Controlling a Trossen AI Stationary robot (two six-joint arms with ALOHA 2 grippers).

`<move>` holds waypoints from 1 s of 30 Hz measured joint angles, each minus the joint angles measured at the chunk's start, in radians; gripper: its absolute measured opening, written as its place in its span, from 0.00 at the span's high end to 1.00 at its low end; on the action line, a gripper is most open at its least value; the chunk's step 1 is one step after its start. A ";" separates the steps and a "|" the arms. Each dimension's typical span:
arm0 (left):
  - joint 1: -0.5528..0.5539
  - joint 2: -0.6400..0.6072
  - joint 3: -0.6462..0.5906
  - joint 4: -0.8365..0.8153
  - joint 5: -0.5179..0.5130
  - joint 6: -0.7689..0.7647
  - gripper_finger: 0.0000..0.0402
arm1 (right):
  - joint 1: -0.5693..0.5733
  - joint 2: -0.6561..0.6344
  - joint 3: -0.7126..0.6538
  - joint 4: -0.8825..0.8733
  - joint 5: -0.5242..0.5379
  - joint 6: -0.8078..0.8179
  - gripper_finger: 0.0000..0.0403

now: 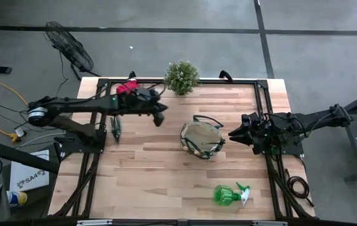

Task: Pick & Place Garden tools in Gardening bag
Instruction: Put the green shear scissors into the brown gardening bag

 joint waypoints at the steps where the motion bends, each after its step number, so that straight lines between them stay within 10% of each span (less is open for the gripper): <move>1: 0.011 -0.021 -0.019 -0.042 -0.018 -0.028 1.00 | 0.000 0.000 0.000 0.000 0.000 0.000 0.74; 30: 0.190 -0.440 -0.348 -0.738 -0.001 -0.790 1.00 | 0.000 0.000 0.000 0.001 0.000 0.000 0.74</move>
